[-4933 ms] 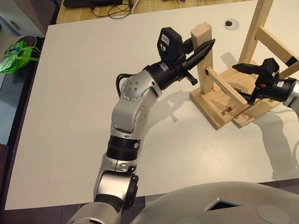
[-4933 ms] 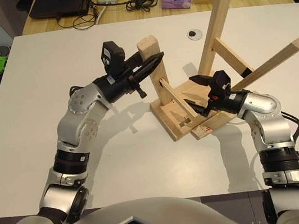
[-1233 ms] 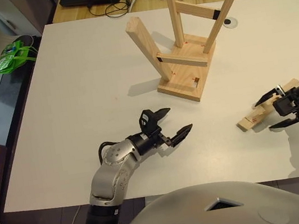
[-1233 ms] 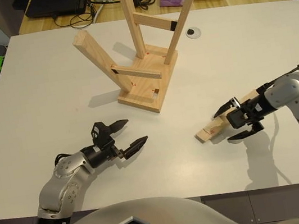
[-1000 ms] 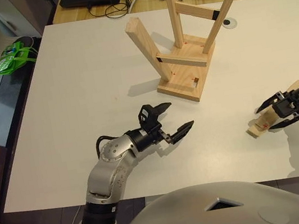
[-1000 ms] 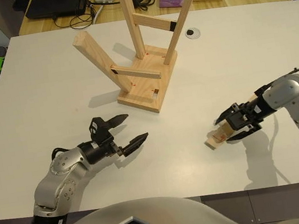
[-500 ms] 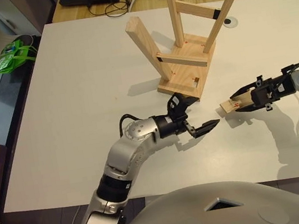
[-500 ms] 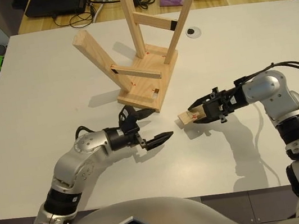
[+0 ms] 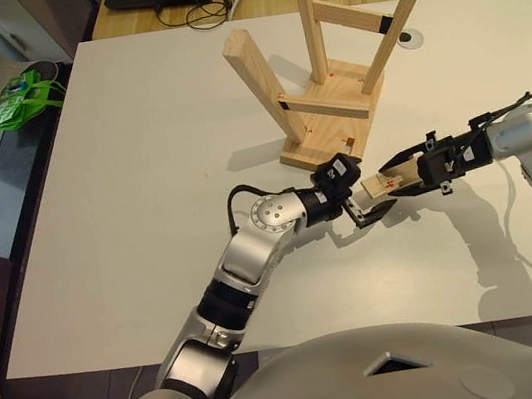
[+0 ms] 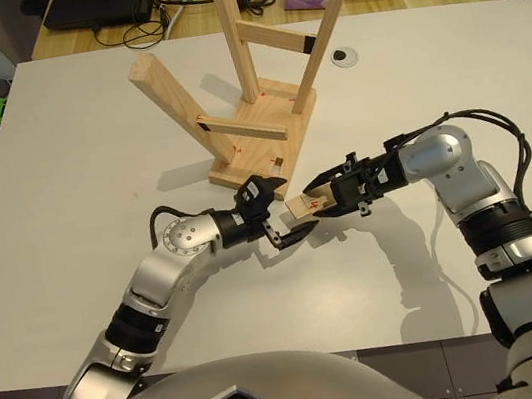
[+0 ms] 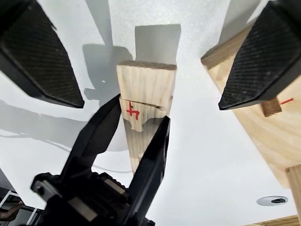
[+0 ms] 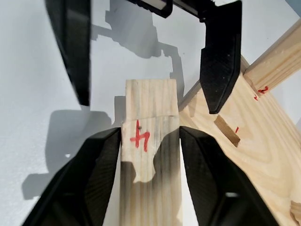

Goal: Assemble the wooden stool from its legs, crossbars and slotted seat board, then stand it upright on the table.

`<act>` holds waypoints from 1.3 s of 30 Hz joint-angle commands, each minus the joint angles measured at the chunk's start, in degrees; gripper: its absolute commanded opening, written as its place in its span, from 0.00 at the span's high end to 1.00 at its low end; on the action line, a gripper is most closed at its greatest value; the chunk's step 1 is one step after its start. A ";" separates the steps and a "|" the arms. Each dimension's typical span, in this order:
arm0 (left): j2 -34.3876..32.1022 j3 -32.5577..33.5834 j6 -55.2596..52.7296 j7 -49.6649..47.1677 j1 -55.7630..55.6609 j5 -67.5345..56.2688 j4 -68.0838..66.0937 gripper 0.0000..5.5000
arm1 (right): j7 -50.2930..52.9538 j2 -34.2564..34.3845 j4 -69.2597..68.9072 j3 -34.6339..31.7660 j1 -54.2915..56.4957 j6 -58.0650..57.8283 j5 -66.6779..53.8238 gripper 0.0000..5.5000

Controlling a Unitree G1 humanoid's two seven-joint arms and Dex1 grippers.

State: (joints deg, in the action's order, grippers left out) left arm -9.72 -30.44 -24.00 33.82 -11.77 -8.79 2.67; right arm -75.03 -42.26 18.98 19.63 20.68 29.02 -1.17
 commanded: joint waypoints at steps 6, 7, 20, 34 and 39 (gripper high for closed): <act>1.06 -1.66 2.87 2.76 1.06 1.23 -0.83 0.29 | 0.26 0.87 -0.88 -0.17 0.47 -0.91 -0.13 0.63; 0.65 -1.67 2.88 3.50 1.15 1.06 -0.40 0.33 | 0.33 0.93 -0.75 -0.17 0.50 -0.84 -0.02 0.63; -1.94 -2.84 6.26 8.71 0.95 2.90 0.68 0.68 | 0.62 1.13 -0.78 -0.34 0.72 -0.98 0.23 0.63; -4.82 -1.53 31.54 -1.57 -2.13 19.56 -0.90 0.80 | -10.51 -1.26 1.94 -4.15 2.59 -17.60 -10.75 0.63; -5.27 -3.00 30.28 1.49 0.39 18.37 -0.49 0.80 | -10.51 -0.92 2.62 -3.94 0.88 -13.78 -9.08 0.63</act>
State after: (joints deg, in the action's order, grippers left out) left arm -14.62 -32.72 7.38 33.93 -12.34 9.97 1.72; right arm -85.53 -43.42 21.85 16.32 21.91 14.29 -10.71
